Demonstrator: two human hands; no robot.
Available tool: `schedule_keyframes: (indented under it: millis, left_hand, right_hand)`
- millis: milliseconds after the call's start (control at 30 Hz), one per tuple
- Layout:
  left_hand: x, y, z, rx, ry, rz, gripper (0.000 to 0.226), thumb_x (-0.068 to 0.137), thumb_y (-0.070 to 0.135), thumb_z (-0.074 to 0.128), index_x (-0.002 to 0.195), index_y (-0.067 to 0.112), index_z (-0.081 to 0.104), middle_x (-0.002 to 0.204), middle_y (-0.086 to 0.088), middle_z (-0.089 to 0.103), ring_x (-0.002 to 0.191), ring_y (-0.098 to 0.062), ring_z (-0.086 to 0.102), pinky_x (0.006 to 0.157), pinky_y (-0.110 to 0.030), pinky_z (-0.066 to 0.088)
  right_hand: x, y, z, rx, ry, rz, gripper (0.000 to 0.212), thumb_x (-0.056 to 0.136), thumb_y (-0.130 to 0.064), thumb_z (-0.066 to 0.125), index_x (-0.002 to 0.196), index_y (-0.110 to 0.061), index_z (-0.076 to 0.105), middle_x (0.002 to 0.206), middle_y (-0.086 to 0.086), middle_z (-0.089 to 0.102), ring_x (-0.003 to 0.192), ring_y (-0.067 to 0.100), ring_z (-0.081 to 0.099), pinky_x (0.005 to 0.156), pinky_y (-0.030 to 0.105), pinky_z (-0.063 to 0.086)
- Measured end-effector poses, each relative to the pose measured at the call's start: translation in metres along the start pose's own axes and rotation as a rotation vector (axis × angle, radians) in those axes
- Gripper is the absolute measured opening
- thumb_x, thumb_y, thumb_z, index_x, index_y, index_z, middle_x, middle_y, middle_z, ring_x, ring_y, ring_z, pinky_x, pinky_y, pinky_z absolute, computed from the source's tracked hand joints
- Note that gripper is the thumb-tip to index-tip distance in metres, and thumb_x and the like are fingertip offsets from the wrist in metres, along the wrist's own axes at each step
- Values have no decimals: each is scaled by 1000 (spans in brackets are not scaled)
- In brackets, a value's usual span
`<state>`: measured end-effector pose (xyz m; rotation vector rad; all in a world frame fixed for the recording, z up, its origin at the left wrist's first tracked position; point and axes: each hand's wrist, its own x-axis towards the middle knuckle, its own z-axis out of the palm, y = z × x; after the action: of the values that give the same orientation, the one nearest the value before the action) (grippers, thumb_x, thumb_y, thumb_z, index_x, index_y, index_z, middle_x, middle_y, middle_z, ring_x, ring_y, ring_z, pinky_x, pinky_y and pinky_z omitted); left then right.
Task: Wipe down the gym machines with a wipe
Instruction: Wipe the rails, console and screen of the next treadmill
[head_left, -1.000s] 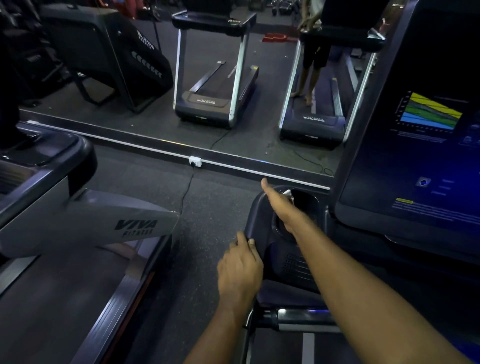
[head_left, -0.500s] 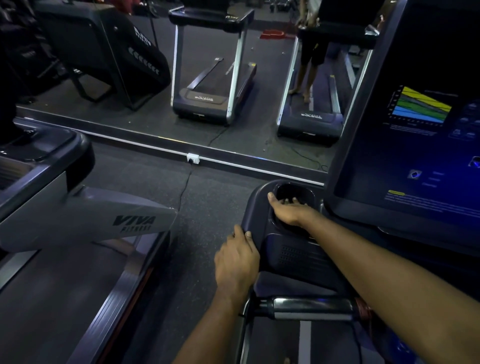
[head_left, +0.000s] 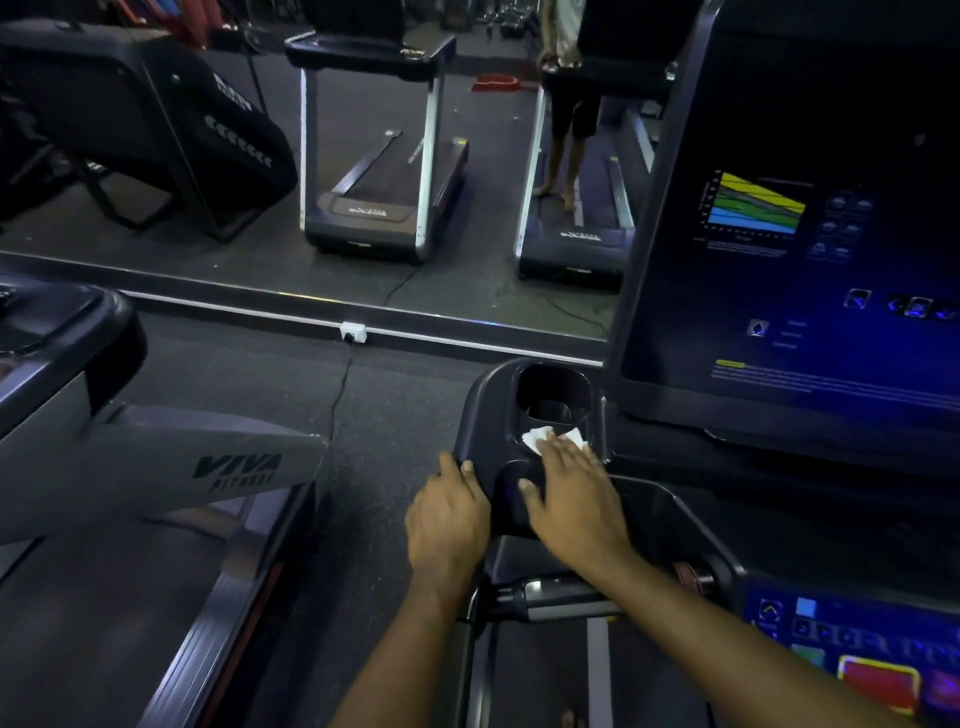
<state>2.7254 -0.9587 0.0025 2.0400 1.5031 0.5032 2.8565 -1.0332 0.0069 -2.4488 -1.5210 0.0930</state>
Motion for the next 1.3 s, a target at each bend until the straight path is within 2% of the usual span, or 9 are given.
schedule_keyframes:
  millis: [200,333,567,700,800,967,1133,1233,1300]
  left_hand:
    - [-3,-1,-4,-1,-9,-5,26,109,35,28,109,16,46,101,-13,69,90,-32,63,72,-37,35]
    - [-1,-2,-4,6,-9,9,27,109,35,28,110,16,47,100,-12,68,81,-27,58,72,-37,38]
    - [-2,-5,-4,-15,-4,42,26,108,35,28,109,17,47,99,-14,69,89,-34,66,78,-45,51]
    - [2,-5,-2,-18,8,48,25,108,34,29,110,16,46,99,-15,69,90,-37,66,80,-46,52]
    - [2,-6,1,-34,0,49,24,108,34,29,110,15,45,99,-16,69,90,-37,66,76,-44,47]
    - [7,-16,7,-95,-49,26,31,108,36,31,116,10,47,107,-18,63,95,-37,61,75,-40,41]
    - [16,-24,1,-379,-216,33,23,109,28,37,121,12,48,117,-9,60,106,-29,58,84,-34,38]
    - [23,-33,-10,-448,-329,42,14,108,28,41,116,18,47,113,1,60,101,-21,57,82,-30,37]
    - [29,-37,-16,-429,-389,45,15,107,29,43,117,18,47,111,5,60,97,-16,59,76,-28,39]
  right_hand:
    - [-6,-14,-4,-148,-121,261,88,101,-62,20,158,2,4,167,20,-5,156,28,-7,126,40,-6]
    - [35,-18,-17,-227,-272,352,98,98,-69,5,153,13,-2,164,27,-8,155,30,-9,125,39,-13]
    - [109,-15,-36,13,-267,555,98,98,-71,18,158,2,-8,167,18,-11,156,31,2,125,41,13]
    - [71,-23,-45,-232,-303,397,94,103,-65,12,151,15,19,163,31,7,154,37,11,125,39,9]
    - [31,-14,-32,-371,-254,257,91,102,-63,4,155,10,13,165,26,6,156,33,4,127,41,-2]
    - [-10,-10,-3,-18,-50,300,73,105,-54,23,161,-9,9,170,6,-3,156,18,-7,127,38,0]
    - [-28,-47,20,384,46,424,76,106,-44,35,161,-12,-7,167,7,-17,155,18,-16,126,33,-2]
    - [-33,-73,26,553,-1,400,71,107,-42,35,162,-13,0,169,8,-1,156,19,0,125,31,8]
    - [-40,-89,29,677,-45,403,65,107,-43,36,162,-18,14,160,11,35,147,27,34,117,35,30]
